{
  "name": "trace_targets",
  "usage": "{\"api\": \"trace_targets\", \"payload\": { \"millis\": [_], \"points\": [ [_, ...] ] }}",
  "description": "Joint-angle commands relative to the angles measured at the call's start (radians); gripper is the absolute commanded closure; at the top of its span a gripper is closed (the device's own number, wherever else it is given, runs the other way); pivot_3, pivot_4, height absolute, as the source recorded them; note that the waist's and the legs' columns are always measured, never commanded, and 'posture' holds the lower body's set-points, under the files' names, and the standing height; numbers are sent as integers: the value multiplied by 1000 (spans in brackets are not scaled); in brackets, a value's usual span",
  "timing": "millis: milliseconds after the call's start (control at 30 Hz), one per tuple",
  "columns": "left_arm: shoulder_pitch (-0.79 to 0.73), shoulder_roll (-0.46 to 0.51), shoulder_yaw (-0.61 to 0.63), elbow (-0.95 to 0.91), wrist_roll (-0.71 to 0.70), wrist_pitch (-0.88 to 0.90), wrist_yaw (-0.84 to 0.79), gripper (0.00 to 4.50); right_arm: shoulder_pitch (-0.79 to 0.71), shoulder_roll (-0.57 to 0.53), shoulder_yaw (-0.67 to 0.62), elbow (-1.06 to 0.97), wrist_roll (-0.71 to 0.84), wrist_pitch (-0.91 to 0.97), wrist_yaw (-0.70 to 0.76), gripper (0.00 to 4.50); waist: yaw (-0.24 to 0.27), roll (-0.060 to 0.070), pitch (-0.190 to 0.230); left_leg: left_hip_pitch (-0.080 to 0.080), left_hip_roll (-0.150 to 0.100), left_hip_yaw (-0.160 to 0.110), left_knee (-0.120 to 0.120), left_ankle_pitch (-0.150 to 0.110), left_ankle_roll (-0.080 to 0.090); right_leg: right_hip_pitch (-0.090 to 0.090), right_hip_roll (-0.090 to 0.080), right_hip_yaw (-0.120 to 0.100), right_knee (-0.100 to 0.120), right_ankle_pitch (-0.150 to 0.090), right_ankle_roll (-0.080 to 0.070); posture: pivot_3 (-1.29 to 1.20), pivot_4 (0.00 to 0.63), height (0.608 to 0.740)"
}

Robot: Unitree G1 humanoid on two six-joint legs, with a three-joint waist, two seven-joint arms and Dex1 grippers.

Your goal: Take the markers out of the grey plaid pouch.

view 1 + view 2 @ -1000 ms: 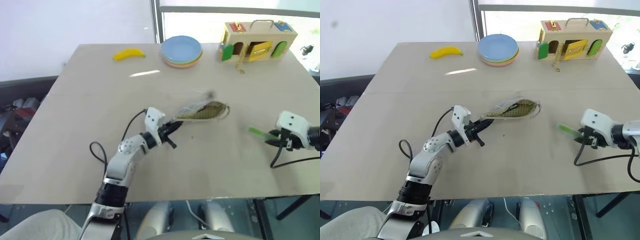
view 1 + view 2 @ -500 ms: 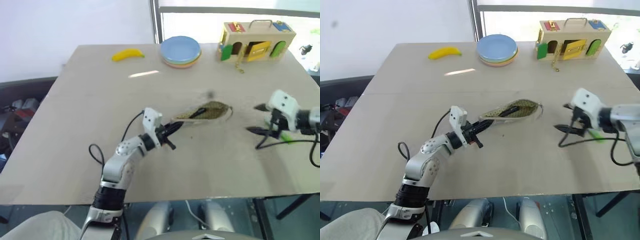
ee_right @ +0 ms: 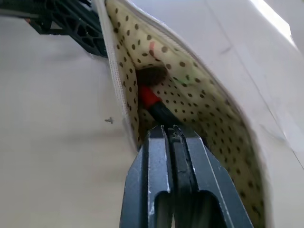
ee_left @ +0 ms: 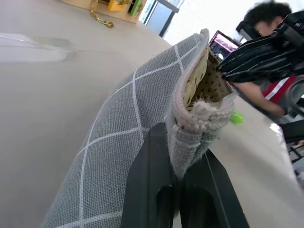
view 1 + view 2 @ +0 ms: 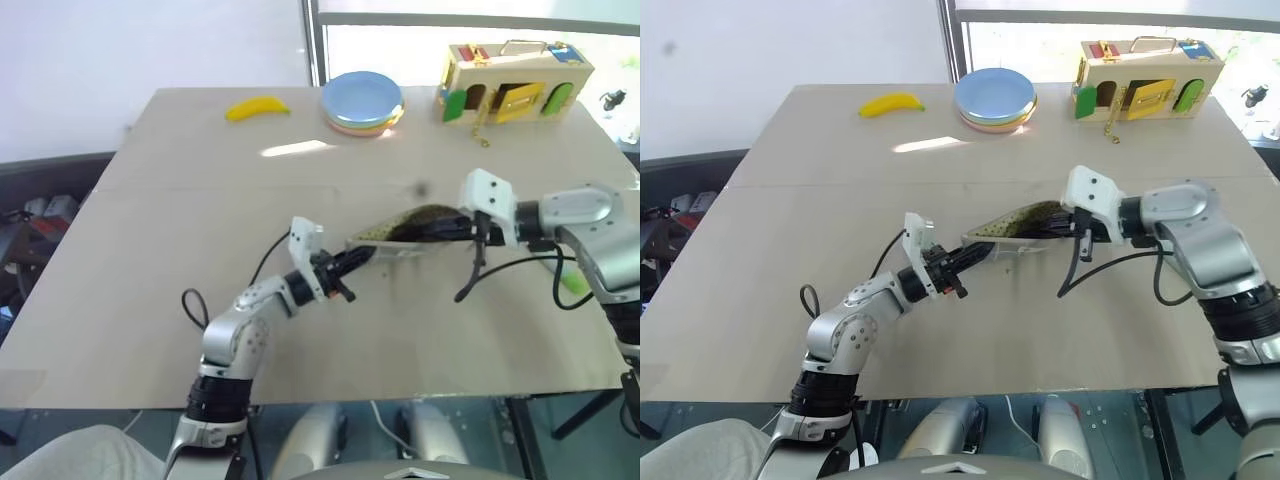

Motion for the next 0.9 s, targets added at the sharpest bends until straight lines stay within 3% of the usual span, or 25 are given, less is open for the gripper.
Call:
{"api": "trace_targets", "payload": {
  "millis": [33,167,267,300,333,500,700,900],
  "points": [
    [-6,-8,-1,-69,-85,73,-14,4500,-48,-10,57,68,-85,-95,41,4438,2,0,0,0,0,0,0,0,0,0,0,0,0,0,0,0,150,740],
    [-7,-5,3,-95,-172,169,-22,4500,-79,-49,134,106,-168,-167,129,4438,1,0,0,0,0,0,0,0,0,0,0,0,0,0,0,0,150,740],
    [-5,-4,14,-101,-236,233,-22,4500,-97,-74,158,67,-203,-161,173,3176,1,0,0,0,0,0,0,0,0,0,0,0,0,0,0,0,150,740],
    [-5,-3,17,-102,-249,245,-20,4500,-98,-80,160,52,-208,-152,186,2491,0,0,0,0,0,0,0,0,0,0,0,0,0,0,0,0,150,740],
    [-6,-2,19,-103,-255,252,-18,4500,-99,-82,160,44,-211,-146,195,2350,0,0,0,0,0,0,0,0,0,0,0,0,0,0,0,0,150,740],
    [-1,-1,52,-92,-379,359,-8,4500,-132,-126,168,-127,-193,12,286,65,0,0,0,0,0,0,0,0,0,0,0,0,0,0,0,0,150,740],
    [3,16,48,-70,-433,431,-13,4500,-157,-183,219,-229,-192,120,386,19,3,0,0,0,0,-1,0,0,0,0,0,-1,0,0,0,0,150,740],
    [-16,6,27,10,-391,413,-26,4500,-127,-174,352,-155,-273,99,385,19,1,0,0,0,0,0,0,0,0,0,0,0,0,0,0,0,150,740]
  ]
}}
